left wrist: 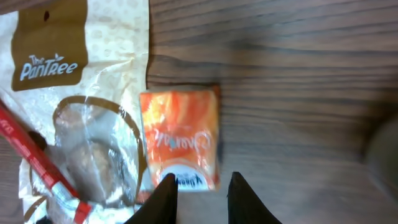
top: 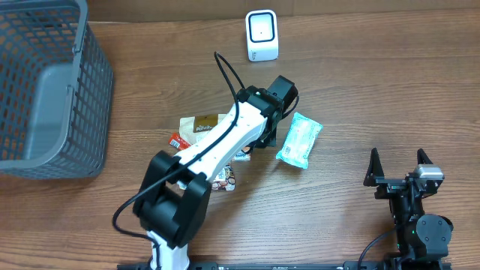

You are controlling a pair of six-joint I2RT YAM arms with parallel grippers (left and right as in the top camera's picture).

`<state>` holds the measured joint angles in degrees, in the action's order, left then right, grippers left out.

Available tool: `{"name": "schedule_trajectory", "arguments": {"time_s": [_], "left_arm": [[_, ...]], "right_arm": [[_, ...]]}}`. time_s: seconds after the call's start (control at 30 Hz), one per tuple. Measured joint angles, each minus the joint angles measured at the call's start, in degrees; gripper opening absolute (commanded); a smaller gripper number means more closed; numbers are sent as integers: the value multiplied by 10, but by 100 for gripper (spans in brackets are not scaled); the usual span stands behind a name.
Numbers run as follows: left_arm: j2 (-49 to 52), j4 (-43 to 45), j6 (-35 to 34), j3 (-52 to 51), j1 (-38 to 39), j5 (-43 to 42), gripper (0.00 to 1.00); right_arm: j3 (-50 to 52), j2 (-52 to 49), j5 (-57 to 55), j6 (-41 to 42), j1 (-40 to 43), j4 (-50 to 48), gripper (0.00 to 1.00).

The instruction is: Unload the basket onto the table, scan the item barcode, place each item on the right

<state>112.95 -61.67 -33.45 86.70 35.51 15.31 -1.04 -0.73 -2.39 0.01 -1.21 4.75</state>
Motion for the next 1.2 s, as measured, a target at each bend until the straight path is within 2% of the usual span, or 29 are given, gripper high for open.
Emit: {"name": "schedule_trajectory", "arguments": {"time_s": [0.2, 0.47, 0.77, 0.8, 0.87, 1.2], "left_arm": [[38, 21, -4, -1, 0, 8, 17], [40, 23, -7, -3, 0, 8, 17], [40, 91, -8, -57, 0, 8, 18], [40, 97, -7, -63, 0, 9, 16], [40, 104, -8, -69, 0, 14, 4], [39, 77, -9, -62, 0, 23, 4]], "right_arm": [[0, 0, 0, 0, 0, 0, 100], [0, 0, 0, 0, 0, 0, 100], [0, 0, 0, 0, 0, 0, 100], [0, 0, 0, 0, 0, 0, 100], [0, 0, 0, 0, 0, 0, 100], [0, 0, 0, 0, 0, 0, 100]]}}
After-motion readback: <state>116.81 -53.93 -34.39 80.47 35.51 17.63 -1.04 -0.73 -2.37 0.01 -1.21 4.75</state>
